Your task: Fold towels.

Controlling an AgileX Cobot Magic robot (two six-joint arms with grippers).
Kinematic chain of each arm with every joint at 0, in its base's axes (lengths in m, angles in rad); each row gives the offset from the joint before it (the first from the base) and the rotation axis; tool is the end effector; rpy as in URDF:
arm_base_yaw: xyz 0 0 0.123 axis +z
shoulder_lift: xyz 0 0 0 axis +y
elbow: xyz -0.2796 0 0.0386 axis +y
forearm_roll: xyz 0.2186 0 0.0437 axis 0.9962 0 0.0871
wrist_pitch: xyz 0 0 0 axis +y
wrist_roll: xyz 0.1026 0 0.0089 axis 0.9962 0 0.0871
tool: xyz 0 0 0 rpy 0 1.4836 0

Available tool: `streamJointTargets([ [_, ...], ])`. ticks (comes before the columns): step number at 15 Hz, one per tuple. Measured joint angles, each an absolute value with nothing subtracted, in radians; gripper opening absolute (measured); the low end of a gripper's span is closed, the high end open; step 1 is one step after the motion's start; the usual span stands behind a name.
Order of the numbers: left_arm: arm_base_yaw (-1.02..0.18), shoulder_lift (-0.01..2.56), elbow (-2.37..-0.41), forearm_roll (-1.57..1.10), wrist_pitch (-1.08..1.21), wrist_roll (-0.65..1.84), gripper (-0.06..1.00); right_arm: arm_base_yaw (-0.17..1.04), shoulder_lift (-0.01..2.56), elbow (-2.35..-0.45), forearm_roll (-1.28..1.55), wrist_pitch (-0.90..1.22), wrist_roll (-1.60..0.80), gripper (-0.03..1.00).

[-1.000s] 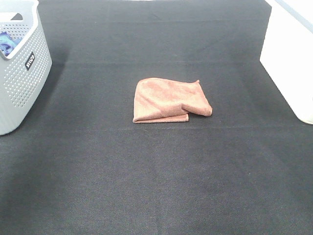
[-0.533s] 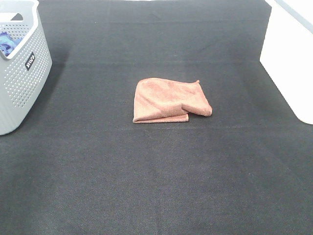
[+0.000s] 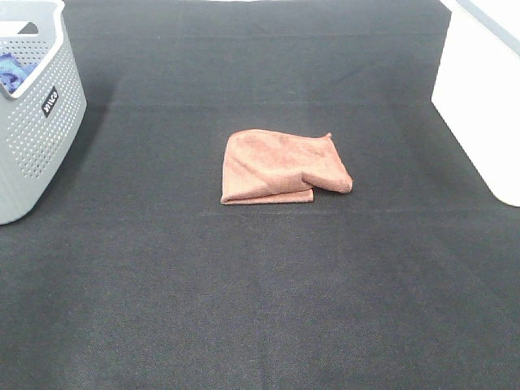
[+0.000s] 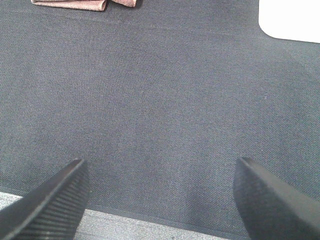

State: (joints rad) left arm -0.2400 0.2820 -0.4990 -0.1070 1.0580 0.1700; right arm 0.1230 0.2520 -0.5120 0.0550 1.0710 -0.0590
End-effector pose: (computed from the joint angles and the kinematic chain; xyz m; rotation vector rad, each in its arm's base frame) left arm 0.0183 -0.0143 0.2576 0.4593 2.2784 -0.1700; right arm 0.0152 0.0069 0.2604 -0.2033 2.2860 0.1021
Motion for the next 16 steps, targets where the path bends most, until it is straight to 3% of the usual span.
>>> streamJointTargets([
  [12,-0.240,0.280,-0.500,-0.134,1.058,0.215,0.65,0.123,0.252,-0.512,0.055,1.071,-0.059,0.75],
  [16,-0.078,0.161,-0.500,-0.136,1.058,0.215,0.65,0.110,0.176,-0.510,0.056,1.068,-0.059,0.75],
])
